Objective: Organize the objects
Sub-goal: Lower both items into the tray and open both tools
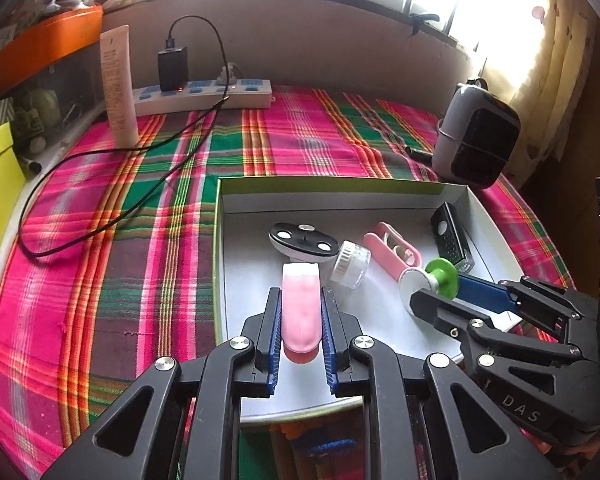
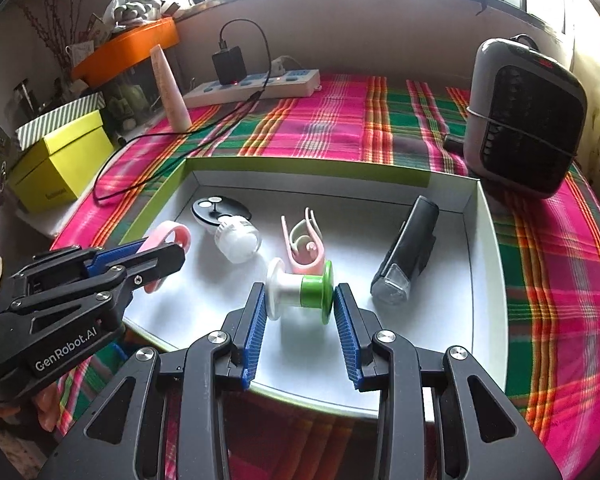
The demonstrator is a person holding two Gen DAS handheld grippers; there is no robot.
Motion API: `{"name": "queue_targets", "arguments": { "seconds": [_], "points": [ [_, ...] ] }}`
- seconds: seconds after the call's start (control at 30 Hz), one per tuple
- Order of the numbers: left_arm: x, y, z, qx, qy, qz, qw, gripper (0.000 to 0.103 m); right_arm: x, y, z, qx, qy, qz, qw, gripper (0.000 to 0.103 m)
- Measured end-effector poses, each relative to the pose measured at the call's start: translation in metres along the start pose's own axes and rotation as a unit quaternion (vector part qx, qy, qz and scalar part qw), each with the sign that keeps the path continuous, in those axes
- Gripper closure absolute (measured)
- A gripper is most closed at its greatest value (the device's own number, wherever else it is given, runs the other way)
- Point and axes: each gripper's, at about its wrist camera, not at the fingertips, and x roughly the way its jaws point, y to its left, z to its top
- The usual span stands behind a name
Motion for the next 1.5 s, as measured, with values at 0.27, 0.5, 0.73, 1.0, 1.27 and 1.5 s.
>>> {"name": "queue_targets", "arguments": {
  "seconds": [0.27,0.5,0.73,1.0,1.27,1.5],
  "points": [
    [0.008,0.000,0.001,-0.002,0.005,0.003,1.0000,0.087,0.007,-0.001,0.007,-0.007,0.001,-0.002,1.000,0.068],
    [0.013,-0.003,0.004,0.007,0.004,0.011,0.9999,0.087,0.015,-0.003,0.011,-0.009,0.002,-0.003,1.000,0.068],
    [0.015,-0.004,0.005,0.013,0.002,0.015,0.9998,0.087,0.016,-0.004,0.011,-0.010,-0.002,-0.003,1.000,0.068],
    [0.014,-0.004,0.005,0.013,0.002,0.015,0.9998,0.086,0.016,-0.004,0.011,-0.012,0.000,0.002,1.000,0.068],
    [0.015,-0.007,0.004,0.017,0.002,0.015,0.9997,0.081,0.015,-0.003,0.010,-0.014,-0.001,-0.002,1.000,0.068],
    [0.012,-0.008,0.003,0.015,0.001,0.017,0.9997,0.073,0.014,-0.002,0.008,-0.014,0.000,-0.006,1.000,0.067]
  ]
}}
